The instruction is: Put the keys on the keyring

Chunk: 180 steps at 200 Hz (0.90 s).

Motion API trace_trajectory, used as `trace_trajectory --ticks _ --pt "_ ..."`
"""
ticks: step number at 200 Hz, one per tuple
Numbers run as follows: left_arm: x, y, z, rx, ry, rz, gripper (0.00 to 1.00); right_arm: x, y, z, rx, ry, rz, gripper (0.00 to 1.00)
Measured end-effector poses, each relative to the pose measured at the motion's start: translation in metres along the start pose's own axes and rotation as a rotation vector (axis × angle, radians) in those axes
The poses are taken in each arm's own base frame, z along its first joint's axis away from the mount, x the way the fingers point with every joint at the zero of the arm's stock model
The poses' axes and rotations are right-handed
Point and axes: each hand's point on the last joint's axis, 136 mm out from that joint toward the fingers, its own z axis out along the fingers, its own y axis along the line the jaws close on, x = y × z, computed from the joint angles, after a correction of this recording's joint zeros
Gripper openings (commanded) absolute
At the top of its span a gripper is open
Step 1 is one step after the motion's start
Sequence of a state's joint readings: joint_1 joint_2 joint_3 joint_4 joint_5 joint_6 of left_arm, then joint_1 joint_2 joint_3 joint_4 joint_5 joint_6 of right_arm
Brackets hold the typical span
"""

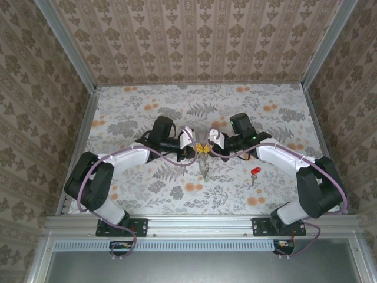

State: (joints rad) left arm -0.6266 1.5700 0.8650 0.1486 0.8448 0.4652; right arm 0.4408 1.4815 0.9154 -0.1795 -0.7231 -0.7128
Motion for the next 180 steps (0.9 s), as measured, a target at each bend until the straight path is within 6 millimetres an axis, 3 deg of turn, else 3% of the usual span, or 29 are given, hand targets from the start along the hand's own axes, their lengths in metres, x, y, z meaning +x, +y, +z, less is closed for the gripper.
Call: trace_trajectory --ticks 52,132,180 --pt "0.003 -0.002 0.001 0.008 0.064 0.035 0.00 0.001 0.000 0.000 0.040 0.091 -0.051 0.00" --pt "-0.004 -0.005 0.003 0.018 -0.009 0.030 0.00 -0.001 -0.001 -0.007 0.061 0.030 -0.029 0.17" --pt "-0.013 0.000 0.000 0.004 -0.085 0.011 0.00 -0.008 -0.006 -0.012 0.051 -0.073 0.028 0.03"
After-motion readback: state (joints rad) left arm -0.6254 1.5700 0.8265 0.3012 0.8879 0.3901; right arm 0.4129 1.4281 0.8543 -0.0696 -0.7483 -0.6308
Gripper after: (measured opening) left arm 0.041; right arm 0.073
